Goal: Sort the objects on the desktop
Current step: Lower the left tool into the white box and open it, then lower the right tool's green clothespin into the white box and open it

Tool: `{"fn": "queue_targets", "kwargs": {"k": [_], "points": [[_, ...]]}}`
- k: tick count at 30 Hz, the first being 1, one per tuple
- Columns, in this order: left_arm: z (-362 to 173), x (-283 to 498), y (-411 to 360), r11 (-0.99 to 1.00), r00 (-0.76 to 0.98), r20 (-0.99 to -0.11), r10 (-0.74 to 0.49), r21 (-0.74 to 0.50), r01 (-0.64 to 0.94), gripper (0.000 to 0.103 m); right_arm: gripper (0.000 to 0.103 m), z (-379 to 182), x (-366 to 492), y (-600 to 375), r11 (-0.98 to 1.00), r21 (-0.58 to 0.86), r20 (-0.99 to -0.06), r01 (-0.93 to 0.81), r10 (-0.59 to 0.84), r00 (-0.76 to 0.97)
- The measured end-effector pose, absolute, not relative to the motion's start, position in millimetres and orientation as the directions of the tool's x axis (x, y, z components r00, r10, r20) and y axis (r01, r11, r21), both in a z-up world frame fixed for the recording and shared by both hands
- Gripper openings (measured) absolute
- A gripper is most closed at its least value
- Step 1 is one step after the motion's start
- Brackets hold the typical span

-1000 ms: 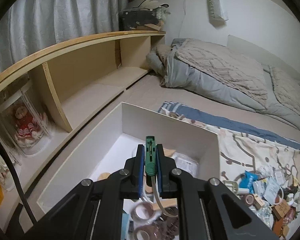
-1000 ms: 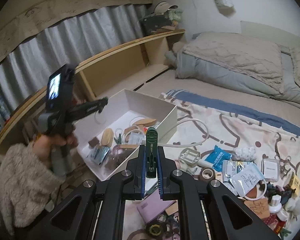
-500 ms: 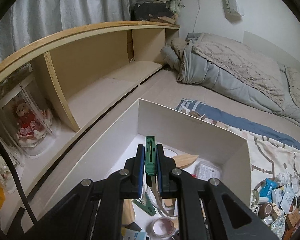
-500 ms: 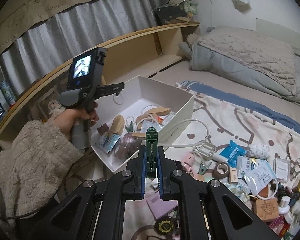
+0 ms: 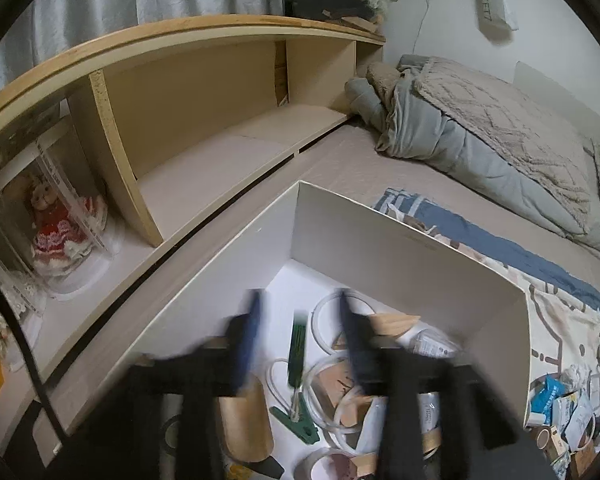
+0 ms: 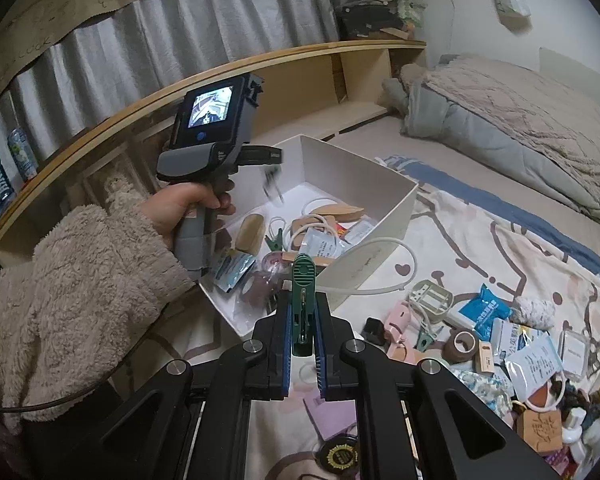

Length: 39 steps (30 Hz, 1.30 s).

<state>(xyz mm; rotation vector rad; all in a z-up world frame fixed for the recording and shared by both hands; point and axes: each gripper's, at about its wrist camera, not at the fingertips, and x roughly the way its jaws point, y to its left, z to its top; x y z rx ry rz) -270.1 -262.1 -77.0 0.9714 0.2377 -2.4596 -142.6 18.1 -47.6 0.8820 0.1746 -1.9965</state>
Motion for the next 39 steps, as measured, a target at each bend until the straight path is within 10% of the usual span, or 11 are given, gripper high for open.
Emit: {"fn": "queue_targets", "kwargs": {"k": [39], "points": [[-9.0, -177.1, -266.2, -0.880, -0.792, -0.503, -0.345, -0.120, 0.459, 0.067, 0.010, -85.8, -263.0, -120.5, -0.601, 0.217, -0.690, 0.769, -0.652, -0.315]]}}
